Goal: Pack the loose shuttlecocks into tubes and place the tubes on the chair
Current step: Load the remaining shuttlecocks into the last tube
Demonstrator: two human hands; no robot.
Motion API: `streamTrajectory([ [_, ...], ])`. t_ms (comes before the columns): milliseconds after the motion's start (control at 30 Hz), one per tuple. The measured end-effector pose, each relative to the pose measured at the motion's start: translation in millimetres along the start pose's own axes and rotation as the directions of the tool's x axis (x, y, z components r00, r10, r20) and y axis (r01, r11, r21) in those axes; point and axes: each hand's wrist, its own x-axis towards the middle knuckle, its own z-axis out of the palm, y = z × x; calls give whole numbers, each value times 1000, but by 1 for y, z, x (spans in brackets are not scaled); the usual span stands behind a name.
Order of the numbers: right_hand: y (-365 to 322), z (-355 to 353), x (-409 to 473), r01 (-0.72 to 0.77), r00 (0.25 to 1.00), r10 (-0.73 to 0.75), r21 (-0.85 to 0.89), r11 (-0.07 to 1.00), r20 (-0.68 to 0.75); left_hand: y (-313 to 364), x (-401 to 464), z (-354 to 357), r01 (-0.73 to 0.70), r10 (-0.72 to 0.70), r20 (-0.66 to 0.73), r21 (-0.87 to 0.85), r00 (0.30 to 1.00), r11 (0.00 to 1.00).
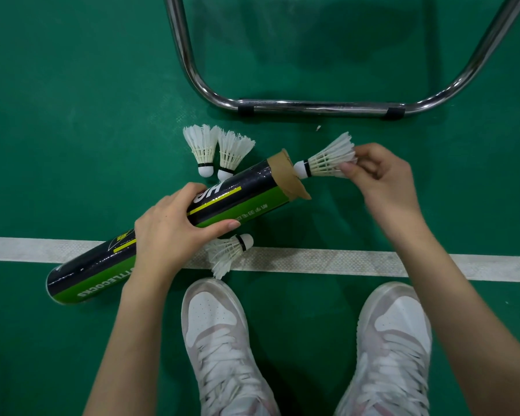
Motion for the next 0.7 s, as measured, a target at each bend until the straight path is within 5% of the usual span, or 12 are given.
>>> streamTrajectory([
  [533,-23,21,-33,-74,971,16,237,969,237,16,-5,-2,-21,21,28,5,999,1000],
  [700,-23,31,-37,-41,977,13,126,991,214,18,-4,-2,-18,18,22,7,1000,1000],
])
